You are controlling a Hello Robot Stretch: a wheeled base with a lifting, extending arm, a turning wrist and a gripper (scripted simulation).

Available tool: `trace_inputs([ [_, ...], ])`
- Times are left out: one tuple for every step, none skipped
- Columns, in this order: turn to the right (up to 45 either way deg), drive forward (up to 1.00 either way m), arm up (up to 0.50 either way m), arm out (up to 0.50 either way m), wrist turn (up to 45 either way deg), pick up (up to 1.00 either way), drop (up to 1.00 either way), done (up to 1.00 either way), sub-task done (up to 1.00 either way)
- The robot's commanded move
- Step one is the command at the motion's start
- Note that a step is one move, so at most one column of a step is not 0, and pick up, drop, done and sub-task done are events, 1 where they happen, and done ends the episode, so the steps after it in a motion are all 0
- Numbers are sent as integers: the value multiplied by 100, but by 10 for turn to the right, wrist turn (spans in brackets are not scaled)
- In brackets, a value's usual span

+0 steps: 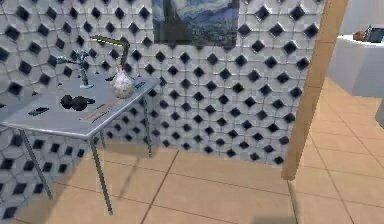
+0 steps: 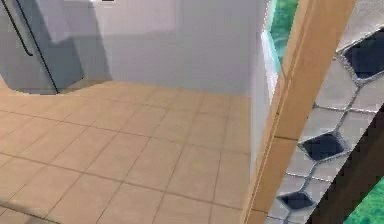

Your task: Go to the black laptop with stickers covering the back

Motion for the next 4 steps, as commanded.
trace_inputs([
  [390,0,0,0,0,0,0,0,0],
  [0,40,0,0,0,0,0,0,0],
  [270,0,0,0,0,0,0,0,0],
  [0,70,0,0,0,0,0,0,0],
])
